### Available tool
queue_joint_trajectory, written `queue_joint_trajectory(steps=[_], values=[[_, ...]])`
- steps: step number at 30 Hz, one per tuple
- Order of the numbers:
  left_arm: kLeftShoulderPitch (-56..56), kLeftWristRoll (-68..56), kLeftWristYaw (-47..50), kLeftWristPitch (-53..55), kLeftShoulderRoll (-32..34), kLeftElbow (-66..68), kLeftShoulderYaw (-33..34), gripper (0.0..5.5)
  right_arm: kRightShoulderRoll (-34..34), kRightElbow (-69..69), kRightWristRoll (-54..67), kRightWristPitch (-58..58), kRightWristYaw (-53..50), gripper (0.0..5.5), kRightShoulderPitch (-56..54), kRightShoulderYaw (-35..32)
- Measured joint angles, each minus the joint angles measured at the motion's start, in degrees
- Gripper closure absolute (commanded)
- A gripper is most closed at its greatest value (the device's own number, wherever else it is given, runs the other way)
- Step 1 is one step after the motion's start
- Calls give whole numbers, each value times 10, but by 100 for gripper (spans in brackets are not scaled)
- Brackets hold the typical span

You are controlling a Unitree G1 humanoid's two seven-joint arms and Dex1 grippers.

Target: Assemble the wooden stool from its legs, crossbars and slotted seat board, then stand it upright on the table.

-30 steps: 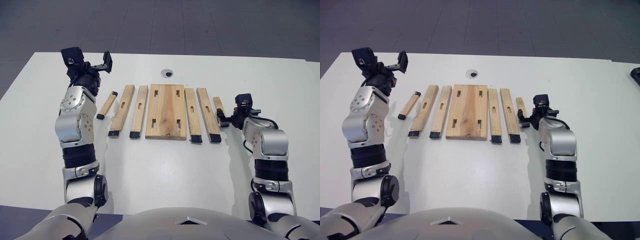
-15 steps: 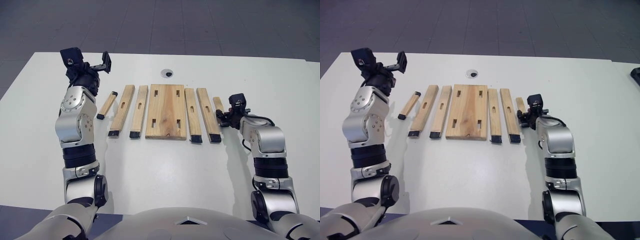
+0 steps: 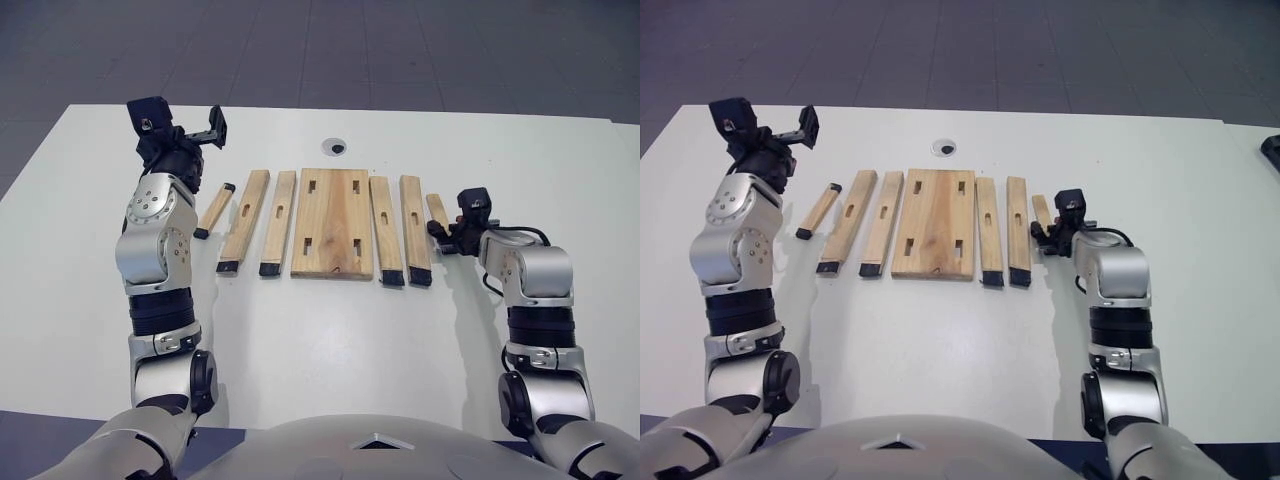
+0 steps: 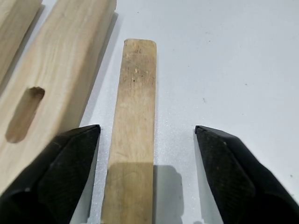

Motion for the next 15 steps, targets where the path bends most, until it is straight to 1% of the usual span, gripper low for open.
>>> queue_joint_trajectory(steps=[6, 11, 13, 15], values=[[0, 0, 3, 1, 0, 0, 0, 10, 0, 6, 5, 19, 0, 318, -10, -2], [0, 0, 6, 1, 0, 0, 1, 10, 0, 20, 10, 30, 0, 402, -21, -8], [0, 1, 8, 1, 0, 0, 1, 10, -1, 25, 12, 31, 1, 419, -24, -12], [0, 4, 10, 1, 0, 0, 1, 10, -2, 29, 13, 34, 1, 419, -28, -15]])
